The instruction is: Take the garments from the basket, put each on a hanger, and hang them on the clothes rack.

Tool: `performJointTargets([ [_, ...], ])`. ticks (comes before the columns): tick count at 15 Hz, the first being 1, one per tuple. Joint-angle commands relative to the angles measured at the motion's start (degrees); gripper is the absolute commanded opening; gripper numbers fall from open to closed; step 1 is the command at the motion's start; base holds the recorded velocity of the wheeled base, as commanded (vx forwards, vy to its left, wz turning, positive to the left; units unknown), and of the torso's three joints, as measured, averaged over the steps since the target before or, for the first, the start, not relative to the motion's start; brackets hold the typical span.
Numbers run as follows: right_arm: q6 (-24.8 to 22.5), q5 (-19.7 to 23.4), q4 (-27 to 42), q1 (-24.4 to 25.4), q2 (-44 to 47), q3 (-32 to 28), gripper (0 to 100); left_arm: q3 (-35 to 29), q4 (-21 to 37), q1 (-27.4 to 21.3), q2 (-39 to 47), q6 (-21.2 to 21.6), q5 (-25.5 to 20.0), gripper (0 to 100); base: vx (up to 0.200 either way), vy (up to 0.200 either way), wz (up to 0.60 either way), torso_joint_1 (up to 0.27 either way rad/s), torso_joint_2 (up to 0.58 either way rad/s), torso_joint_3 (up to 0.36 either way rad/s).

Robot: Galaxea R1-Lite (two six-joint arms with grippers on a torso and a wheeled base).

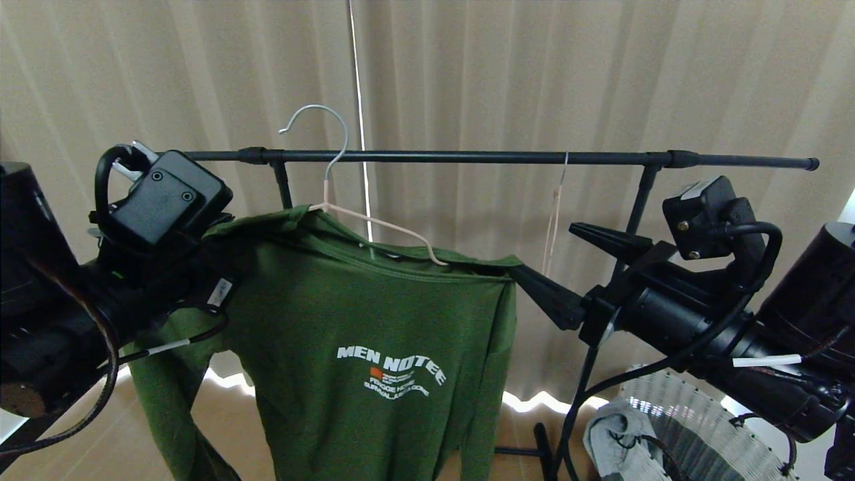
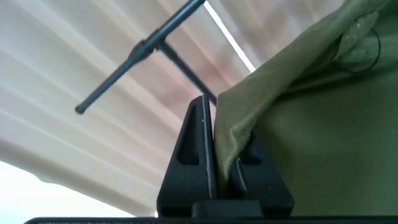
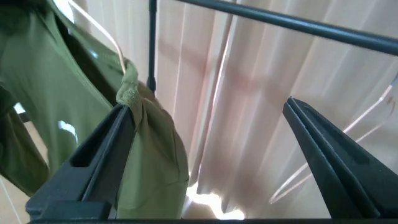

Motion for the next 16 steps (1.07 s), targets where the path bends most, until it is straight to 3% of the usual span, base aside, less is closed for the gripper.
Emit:
performJointTargets([
  [1,0.0,0.4,0.0,0.0,0.0,-0.5,100,0.7,-0.1,0.2,0.5,-0.6,0.0,0,0.000,0.000,0.00,0.000,0.00,0.000],
  [3,-2.5,1.0,2.2,-0.1,1.2,-3.5,100,0.4,-0.1,-0.5,0.7,-1.4,-0.1,0,0.000,0.000,0.00,0.000,0.00,0.000],
  [7,-6.9,1.0,13.9,0.4,2.6,-12.5,100,-1.5,-1.7,-5.8,3.3,-6.5,0.7,0,0.000,0.000,0.00,0.000,0.00,0.000],
  [11,-8.0,1.1,14.0,0.4,1.6,-6.8,100,-3.5,-1.7,-4.2,3.6,-7.4,5.6,0,0.000,0.000,0.00,0.000,0.00,0.000],
  [16,-10.9,1.2,14.0,0.2,-0.8,0.1,100,-3.7,-1.7,-3.9,3.5,-9.7,5.6,0,0.000,0.000,0.00,0.000,0.00,0.000],
])
